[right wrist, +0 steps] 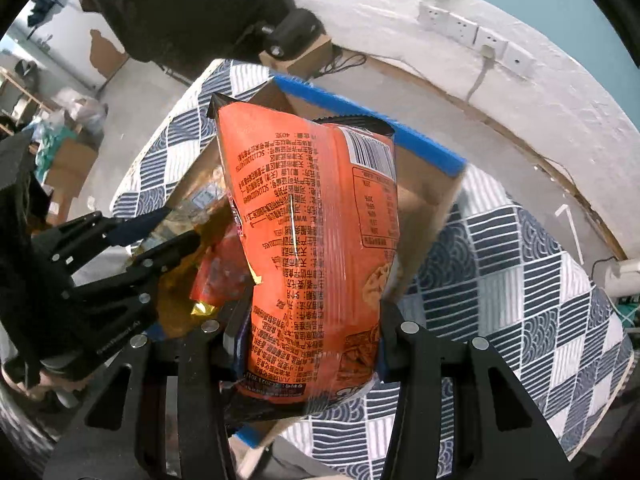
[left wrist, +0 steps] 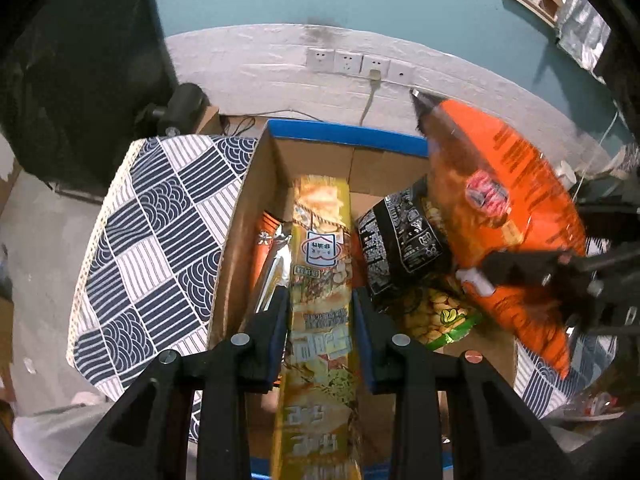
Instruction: Organize snacks
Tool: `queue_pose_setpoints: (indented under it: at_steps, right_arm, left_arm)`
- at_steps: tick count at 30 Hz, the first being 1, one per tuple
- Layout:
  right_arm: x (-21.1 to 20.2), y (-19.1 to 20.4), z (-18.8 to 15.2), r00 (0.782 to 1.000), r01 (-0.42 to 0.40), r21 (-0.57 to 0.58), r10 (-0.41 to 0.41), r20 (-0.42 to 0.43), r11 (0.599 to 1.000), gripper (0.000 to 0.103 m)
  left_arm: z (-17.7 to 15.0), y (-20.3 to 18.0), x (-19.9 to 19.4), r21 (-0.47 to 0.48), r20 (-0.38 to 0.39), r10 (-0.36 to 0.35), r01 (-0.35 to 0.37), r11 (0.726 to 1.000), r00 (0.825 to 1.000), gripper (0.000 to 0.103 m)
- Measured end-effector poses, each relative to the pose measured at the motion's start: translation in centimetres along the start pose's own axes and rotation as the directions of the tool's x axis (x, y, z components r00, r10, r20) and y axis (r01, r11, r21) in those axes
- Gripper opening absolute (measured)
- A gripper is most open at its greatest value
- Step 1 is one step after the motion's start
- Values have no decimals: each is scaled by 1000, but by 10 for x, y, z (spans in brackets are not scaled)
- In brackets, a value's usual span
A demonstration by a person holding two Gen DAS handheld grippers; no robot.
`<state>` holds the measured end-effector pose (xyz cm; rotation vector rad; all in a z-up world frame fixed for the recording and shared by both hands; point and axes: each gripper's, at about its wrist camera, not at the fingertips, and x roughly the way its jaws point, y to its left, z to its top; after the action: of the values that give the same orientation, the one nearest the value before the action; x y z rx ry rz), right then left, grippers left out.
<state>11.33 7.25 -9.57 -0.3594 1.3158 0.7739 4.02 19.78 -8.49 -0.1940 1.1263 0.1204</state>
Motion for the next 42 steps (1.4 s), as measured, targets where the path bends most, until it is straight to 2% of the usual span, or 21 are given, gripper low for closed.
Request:
queue_pose_setpoints:
  at_steps: [4,5,6,8,12,19,25,28,42]
  right_arm:
    - [5,10,2,1000,-20,-3,20,-7,1000,49]
    - [5,13,1,1000,-23,-4,23,-5,1000,51]
    - [3,15,0,1000,-26,-7,26,-3,1000,52]
    - [0,17,-1,999,-36,-7,36,4,999,60]
    - [-15,18,-8,997,-66,0,66,40,998,65]
    - [-40,19,-22,994,-20,-14,21,106,1000,67]
    - [-62,11,-40,985,33,-16,-30,171,999,70]
    - [-77,6,-50,974,67,-16,-62,219,998,76]
    - [-129,-18,-88,912,160,18,-155,380,987,78]
  left_arm:
    - [1,6,-6,-23,22,17,-17,1000,1000,32]
    - [2,8,-8,-31,22,16,-15,999,1000,34]
    - [2,9,-10,-36,24,14,-13,999,1000,42]
    - [2,12,-16,-50,42,19,-17,999,999,50]
    - [1,13,-28,-48,61,17,-14,999,998,53]
    - [-7,8,-51,-41,101,-3,7,999,995,57]
    - [-13,-10,-70,10,133,4,-6,1000,991,67]
    - [-14,-21,-79,40,154,5,-12,999,988,72]
    - [-21,-54,-114,124,252,-22,-9,992,968,85]
